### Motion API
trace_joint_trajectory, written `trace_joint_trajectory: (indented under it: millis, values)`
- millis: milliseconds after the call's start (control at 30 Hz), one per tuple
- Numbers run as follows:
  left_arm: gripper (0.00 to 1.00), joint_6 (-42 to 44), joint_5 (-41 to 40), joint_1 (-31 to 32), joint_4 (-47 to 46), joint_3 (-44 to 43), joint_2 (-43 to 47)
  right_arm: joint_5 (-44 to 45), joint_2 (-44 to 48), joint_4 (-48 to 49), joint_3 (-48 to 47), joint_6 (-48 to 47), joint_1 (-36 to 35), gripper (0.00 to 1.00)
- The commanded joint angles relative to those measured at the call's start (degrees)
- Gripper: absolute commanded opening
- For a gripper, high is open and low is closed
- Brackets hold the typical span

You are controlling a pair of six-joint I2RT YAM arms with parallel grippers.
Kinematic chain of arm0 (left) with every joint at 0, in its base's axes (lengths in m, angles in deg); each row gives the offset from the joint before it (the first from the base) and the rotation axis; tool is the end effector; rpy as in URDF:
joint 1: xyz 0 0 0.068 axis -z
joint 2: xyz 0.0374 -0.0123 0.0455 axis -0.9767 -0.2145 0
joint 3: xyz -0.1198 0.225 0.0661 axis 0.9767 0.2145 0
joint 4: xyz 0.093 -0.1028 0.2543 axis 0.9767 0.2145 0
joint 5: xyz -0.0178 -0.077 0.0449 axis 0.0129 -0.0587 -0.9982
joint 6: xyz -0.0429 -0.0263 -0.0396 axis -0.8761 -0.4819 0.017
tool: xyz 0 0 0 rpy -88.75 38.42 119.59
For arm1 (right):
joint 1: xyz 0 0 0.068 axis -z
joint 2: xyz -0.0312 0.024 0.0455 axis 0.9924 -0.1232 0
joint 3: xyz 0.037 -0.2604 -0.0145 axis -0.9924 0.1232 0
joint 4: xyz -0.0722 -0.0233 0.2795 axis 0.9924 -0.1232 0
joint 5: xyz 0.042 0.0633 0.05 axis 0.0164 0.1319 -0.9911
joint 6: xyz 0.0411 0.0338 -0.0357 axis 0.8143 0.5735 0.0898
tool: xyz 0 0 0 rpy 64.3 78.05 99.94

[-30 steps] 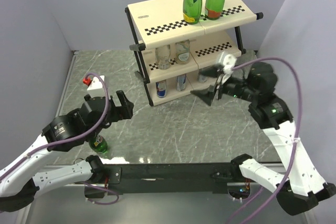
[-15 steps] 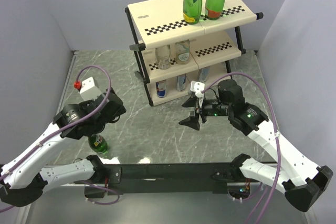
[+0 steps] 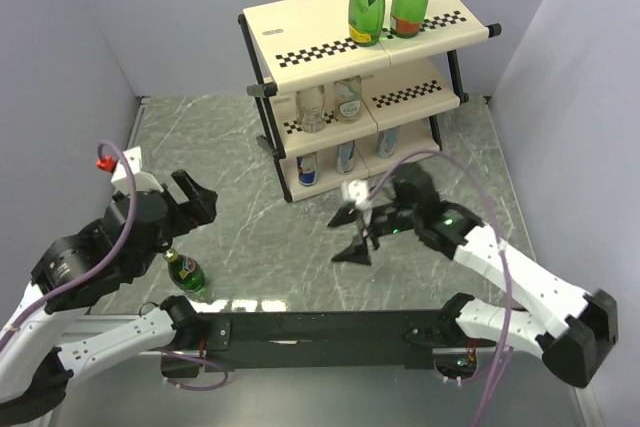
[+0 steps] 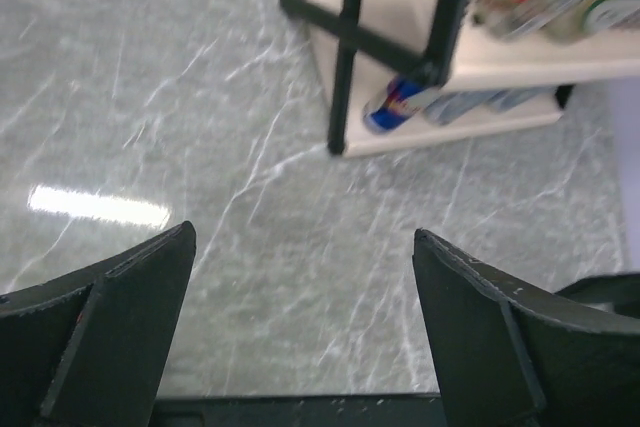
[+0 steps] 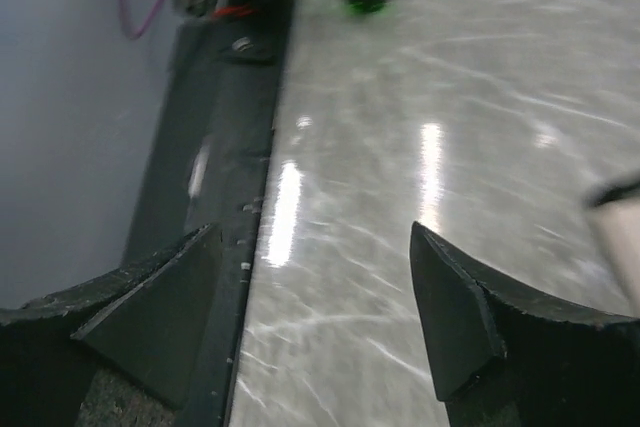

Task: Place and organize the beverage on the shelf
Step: Pick up the drink from the center of the board.

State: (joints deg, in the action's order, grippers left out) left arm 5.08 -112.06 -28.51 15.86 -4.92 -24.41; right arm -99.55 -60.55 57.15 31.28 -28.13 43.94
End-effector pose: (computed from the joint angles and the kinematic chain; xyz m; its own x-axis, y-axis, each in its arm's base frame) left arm 0.1005 -0.0688 0.4151 -0.4107 -0.4386 -0.7994 -0.1058 0.8937 -0.4360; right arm 0.1744 0.1915 0.3030 0.0389 -0.2775 -0.9599 -0.9968 -0.0781 -0.0178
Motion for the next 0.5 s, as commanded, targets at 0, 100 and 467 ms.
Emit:
trace_joint_trajectory:
  millis: [0, 100, 467]
  values:
    - [0.96, 6.3, -2.8, -0.1, -6.3, -3.7, -2.7, 0.1, -4.0, 10.3, 1.2, -4.1, -8.9, 0.82]
    - [0.96, 8.8, -3.0, -0.1, -6.8, -8.7, -6.1, 3.2, -9.1, 17.7, -2.4, -2.4, -13.5, 0.82]
    - [0.97, 18.8, -2.3, -0.1, -26.3, -5.3, 2.7, 21.5, -37.6, 28.8, -22.6, 11.4, -25.2, 0.81]
